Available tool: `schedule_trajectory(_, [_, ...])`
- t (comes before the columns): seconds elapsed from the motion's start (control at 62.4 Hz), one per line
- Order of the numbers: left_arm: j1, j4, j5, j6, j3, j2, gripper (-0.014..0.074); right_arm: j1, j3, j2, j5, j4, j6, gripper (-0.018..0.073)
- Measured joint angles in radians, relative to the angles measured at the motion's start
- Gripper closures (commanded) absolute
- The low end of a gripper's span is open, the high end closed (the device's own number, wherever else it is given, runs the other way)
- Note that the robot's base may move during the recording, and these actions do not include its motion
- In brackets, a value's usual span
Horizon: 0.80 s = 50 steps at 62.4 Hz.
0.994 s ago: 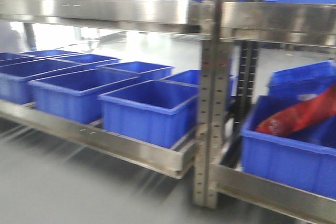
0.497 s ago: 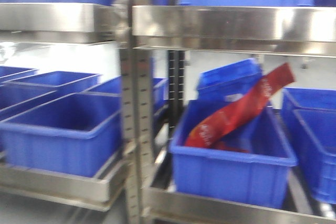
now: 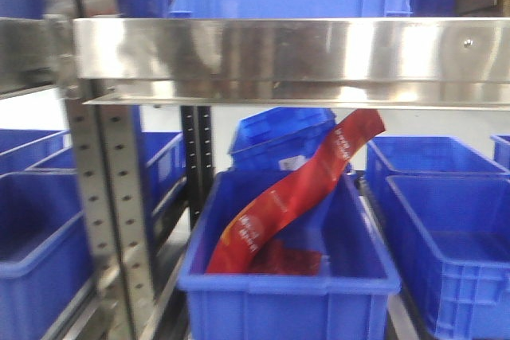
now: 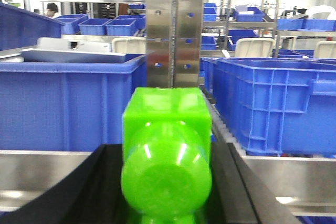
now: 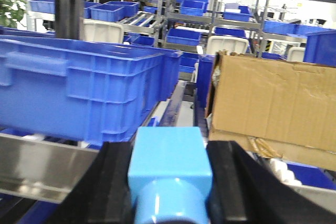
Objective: Grab block from conveyor and place in blue bin
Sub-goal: 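Approach the shelf and bring both held blocks above blue bins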
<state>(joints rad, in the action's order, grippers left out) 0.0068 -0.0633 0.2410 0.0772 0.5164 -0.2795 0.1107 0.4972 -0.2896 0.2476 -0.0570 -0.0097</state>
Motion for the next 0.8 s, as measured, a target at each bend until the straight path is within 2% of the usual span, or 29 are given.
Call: schedule_trajectory(0.802, [0.000, 0.000, 0.000, 0.000, 0.000, 0.000, 0.0708, 0.000, 0.000, 0.000, 0.000, 0.000, 0.000, 0.0721])
